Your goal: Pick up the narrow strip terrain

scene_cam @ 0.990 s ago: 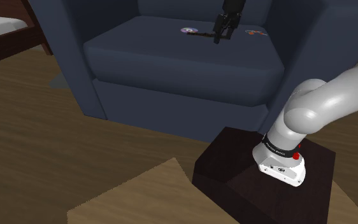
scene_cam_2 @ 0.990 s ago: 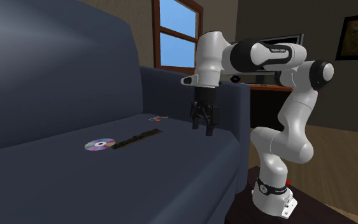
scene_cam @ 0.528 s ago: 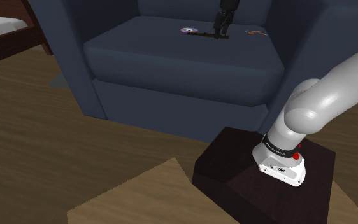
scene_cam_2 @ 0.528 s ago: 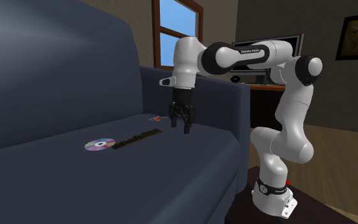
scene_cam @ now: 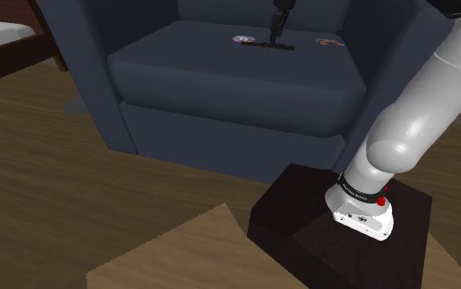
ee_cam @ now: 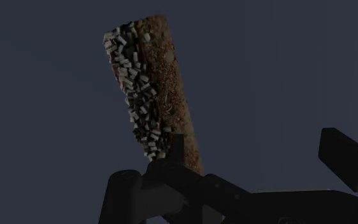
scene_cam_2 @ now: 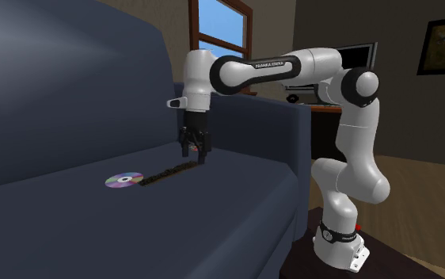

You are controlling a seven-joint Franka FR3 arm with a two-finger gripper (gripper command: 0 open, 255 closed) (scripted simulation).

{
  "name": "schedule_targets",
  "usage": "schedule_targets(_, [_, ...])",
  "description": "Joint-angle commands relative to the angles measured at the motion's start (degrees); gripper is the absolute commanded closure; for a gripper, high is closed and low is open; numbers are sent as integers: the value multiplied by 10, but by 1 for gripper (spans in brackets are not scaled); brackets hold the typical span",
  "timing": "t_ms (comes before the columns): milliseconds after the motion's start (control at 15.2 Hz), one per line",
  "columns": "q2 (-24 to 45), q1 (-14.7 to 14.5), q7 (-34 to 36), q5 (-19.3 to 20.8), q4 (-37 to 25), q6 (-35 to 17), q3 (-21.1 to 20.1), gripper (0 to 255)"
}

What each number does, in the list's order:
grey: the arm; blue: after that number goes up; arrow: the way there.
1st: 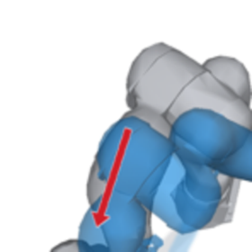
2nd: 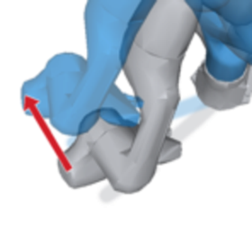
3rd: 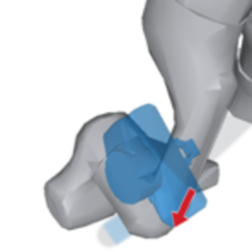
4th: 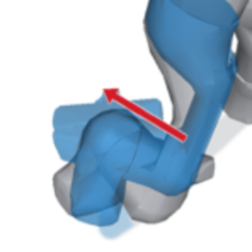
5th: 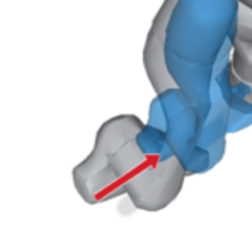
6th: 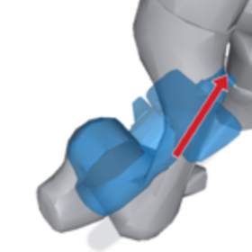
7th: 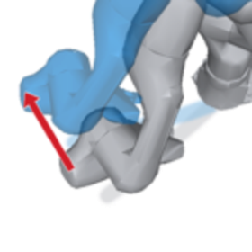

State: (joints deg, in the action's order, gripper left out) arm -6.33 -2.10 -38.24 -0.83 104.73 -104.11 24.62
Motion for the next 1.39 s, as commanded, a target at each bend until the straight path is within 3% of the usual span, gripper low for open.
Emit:
schedule_targets(0, [48,5,-51,-19,-52,8,15,0])
schedule_targets(198, [127,20,-118,-54,-138,24,28,0])
schedule_targets(858, [123,19,-120,-54,-76,-36,24,0])
schedule_targets(924, [123,19,-120,-54,-76,-36,24,255])
schedule_targets(1320, [123,19,-120,-54,-76,-36,24,255])
